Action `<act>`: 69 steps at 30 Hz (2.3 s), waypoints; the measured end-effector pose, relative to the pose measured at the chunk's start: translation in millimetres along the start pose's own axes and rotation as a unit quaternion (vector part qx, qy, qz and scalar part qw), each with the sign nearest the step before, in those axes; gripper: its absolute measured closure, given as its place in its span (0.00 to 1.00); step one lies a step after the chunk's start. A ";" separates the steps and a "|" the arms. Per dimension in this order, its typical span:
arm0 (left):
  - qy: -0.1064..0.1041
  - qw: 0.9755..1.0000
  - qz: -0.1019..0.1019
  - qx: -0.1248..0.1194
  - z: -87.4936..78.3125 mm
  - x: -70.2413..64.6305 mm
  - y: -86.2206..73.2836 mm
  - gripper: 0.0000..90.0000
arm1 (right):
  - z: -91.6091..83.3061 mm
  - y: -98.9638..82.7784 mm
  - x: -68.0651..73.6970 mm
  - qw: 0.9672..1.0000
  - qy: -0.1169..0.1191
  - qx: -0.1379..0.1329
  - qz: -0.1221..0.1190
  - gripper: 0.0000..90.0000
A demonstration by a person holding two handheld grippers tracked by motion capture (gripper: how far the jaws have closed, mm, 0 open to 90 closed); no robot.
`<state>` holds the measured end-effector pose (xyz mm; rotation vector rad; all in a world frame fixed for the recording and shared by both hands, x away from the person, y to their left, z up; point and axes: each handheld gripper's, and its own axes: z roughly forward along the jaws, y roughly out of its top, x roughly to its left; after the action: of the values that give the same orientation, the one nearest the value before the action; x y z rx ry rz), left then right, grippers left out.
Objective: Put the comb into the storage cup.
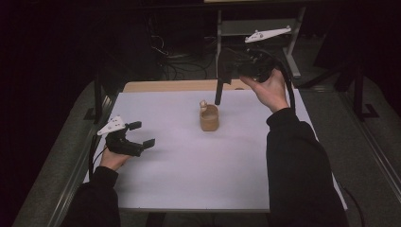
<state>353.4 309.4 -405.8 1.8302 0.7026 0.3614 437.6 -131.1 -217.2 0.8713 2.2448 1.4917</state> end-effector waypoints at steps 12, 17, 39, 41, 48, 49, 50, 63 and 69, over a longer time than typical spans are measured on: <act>0.020 1.000 -0.012 -0.008 -17.0 3.6 -16.9 0.00 | 16.4 -2.0 -2.7 1.000 -0.007 -0.004 0.008 0.96; 0.025 0.999 -0.019 -0.013 -22.5 4.2 -23.2 0.00 | 26.1 -3.9 -1.8 1.000 -0.007 0.002 0.008 0.96; 0.044 0.999 -0.012 -0.022 -36.9 -1.7 -38.2 0.00 | 61.1 -19.3 -0.2 1.000 0.003 0.022 0.016 0.95; 0.046 0.999 -0.010 -0.022 -37.6 -1.7 -38.8 0.00 | 63.4 -22.3 -0.4 1.000 0.003 0.024 0.018 0.95; 0.050 0.999 -0.007 -0.018 -38.2 -2.2 -40.8 0.00 | 69.7 -30.7 -1.3 0.999 0.003 0.034 0.022 0.95; 0.051 0.999 -0.007 -0.019 -38.3 -2.1 -40.8 0.00 | 70.5 -31.8 -1.5 0.999 0.003 0.035 0.022 0.95; 0.051 0.998 -0.008 -0.020 -38.4 -2.2 -40.9 0.00 | 71.5 -33.0 -1.4 0.999 0.003 0.036 0.023 0.95; 0.058 0.998 -0.006 -0.028 -41.9 -3.5 -41.6 0.00 | 80.9 -51.7 -3.9 0.998 0.012 0.037 0.046 0.95; 0.062 0.998 -0.005 -0.029 -42.8 -3.7 -41.7 0.00 | 82.6 -61.2 -8.5 0.997 0.010 0.036 0.061 0.95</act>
<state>314.6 348.9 -428.6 1.7607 0.7780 0.4868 470.9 -93.8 -307.4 1.0366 2.3111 1.4845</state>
